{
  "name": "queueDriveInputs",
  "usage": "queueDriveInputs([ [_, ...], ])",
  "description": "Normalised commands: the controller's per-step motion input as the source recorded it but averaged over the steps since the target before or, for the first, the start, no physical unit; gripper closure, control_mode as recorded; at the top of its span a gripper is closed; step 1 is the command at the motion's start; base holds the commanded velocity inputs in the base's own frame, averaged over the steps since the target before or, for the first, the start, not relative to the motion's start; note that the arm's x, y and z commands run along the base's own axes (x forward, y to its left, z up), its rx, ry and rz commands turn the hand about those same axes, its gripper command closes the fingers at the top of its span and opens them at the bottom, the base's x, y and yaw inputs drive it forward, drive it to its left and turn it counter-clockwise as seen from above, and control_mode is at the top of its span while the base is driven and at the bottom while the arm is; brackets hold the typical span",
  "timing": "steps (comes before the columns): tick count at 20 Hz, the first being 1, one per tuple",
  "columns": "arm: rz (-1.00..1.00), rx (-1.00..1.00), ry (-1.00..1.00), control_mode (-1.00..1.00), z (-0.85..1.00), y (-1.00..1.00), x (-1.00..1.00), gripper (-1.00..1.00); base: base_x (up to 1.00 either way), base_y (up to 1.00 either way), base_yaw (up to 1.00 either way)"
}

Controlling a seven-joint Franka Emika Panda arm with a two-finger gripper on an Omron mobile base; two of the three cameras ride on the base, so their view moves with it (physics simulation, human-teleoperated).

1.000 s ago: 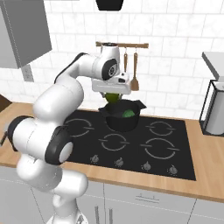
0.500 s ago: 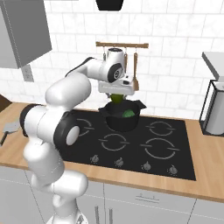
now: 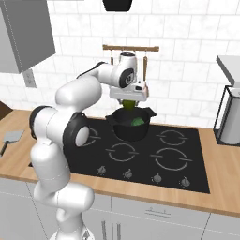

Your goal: Put the broccoli and lime in the pot. Retrieve the spatula and lightly stir the vegetables in the pot.

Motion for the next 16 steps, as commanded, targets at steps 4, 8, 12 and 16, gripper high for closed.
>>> queueDriveInputs([
  [4,0.00,0.00,0.00,-1.00,0.00,-0.22,0.14,1.00,0.00,0.00,0.00],
  [8,0.00,0.00,0.00,-1.00,-0.03,-0.11,0.07,1.00,0.00,0.00,0.00],
  [12,0.00,0.00,0.00,-1.00,-0.24,0.00,0.05,1.00,0.00,0.00,0.00],
  [16,0.00,0.00,0.00,-1.00,-0.28,0.00,0.04,1.00,0.00,0.00,0.00],
])
